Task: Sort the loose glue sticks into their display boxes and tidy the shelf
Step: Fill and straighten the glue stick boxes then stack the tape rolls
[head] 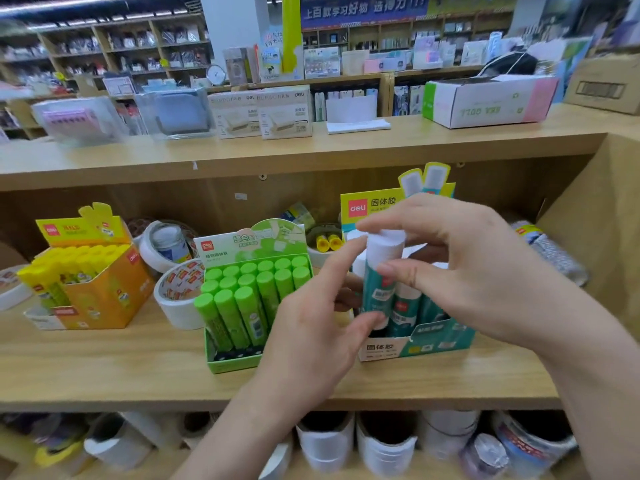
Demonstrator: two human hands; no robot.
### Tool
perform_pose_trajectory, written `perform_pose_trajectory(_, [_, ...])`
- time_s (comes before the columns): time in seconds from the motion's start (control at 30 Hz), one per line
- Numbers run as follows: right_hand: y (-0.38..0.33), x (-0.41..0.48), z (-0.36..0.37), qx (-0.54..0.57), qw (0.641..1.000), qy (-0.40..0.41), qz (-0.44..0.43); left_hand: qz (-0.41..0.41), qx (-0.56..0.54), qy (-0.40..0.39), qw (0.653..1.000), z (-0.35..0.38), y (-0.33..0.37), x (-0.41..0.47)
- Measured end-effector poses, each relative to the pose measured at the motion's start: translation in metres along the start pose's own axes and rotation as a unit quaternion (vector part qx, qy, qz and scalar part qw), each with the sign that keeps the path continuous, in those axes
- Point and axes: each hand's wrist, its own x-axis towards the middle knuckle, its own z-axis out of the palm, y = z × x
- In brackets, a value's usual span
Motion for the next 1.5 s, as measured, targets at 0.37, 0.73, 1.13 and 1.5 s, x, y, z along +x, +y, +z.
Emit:
perform_pose_trajectory(0.37, [0.023, -0.009, 0.018, -0.134, 0.987, 0.063, -0.068, 0.012, 0.065, -0.039, 0.997, 0.003, -0.015, -0.01])
perform_pose_trajectory(0.73, [0.024, -0.043, 0.026, -0.196, 0.974, 0.108, -0.032, 0.041, 0.192, -0.043, 0.98, -0.006, -0.006, -0.011])
perform_pose_trajectory(1.13, [0.065, -0.077, 0.029, 0.23, 0.946, 0.105, 0.203, -0.195, 0.018, -0.083, 0.977, 0.037, 0.0, -0.026])
perform_pose_trajectory(1.5, [0.053, -0.094, 0.028, 0.168, 0.946, 0.174, 0.217, -0.188, 0.035, -0.027, 0.981, 0.043, 0.015, -0.04])
